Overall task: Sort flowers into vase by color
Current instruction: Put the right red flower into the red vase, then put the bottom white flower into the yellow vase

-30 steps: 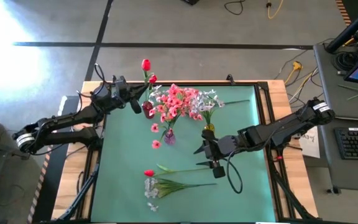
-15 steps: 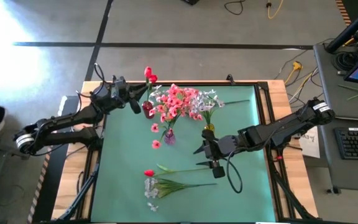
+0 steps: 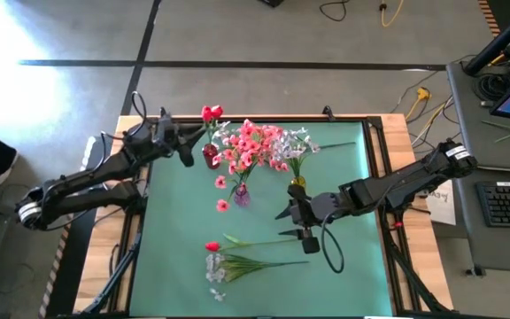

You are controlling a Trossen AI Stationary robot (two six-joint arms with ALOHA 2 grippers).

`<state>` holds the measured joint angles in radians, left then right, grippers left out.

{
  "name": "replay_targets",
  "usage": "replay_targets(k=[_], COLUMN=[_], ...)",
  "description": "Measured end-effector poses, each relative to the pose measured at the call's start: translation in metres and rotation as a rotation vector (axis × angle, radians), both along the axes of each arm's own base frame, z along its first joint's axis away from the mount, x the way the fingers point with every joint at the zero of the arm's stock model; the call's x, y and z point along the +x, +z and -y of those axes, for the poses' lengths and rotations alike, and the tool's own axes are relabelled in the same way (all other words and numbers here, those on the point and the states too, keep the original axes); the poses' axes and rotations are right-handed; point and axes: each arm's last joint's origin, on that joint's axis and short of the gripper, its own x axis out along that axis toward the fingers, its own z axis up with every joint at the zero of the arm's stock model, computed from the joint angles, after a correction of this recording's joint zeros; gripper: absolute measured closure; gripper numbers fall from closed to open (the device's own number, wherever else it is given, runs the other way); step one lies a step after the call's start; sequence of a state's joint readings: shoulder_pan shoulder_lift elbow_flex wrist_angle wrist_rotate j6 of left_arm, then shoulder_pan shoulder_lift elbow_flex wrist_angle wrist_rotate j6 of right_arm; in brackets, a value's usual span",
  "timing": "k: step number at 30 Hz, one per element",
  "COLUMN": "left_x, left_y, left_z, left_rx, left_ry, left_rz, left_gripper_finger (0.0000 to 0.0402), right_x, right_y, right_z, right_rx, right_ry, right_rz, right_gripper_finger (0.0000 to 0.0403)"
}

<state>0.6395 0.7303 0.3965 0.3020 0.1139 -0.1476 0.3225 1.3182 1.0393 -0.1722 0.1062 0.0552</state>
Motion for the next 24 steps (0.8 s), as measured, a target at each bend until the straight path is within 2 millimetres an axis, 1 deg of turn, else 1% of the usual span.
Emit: replay_targets(k=[3,8,12,17,21,24], left_x=[-0.003,-0.006,-0.011,-0.019,-0.022,-0.021], left_y=[-0.002,-0.005,-0.008,-0.013,-0.018,-0.018], left_z=[0.003,0.005,0.009,0.015,0.022,0.028], left_rx=[-0.050,-0.113,-0.168,-0.301,-0.390,-0.408], left_ry=[0.000,0.002,0.006,0.005,-0.046,-0.090], left_rz=[-0.007,-0.028,-0.055,-0.062,-0.090,-0.099], left_gripper_finger=[0.0279,0.0222,0.0190,0.0180,0.0182,0.0185], right_x=[0.000,0.000,0.000,-0.002,-0.005,-0.005], right_y=[0.000,0.000,0.000,-0.004,-0.008,-0.011], right_z=[0.000,0.000,0.000,0.001,0.002,0.002], right_rx=[0.013,0.023,0.101,0.192,0.204,0.198], right_ry=[-0.008,-0.014,-0.059,-0.127,-0.154,-0.155], right_rz=[-0.003,-0.005,-0.023,-0.087,-0.147,-0.163], right_gripper_finger=[0.0202,0.0202,0.0202,0.0202,0.0202,0.0202])
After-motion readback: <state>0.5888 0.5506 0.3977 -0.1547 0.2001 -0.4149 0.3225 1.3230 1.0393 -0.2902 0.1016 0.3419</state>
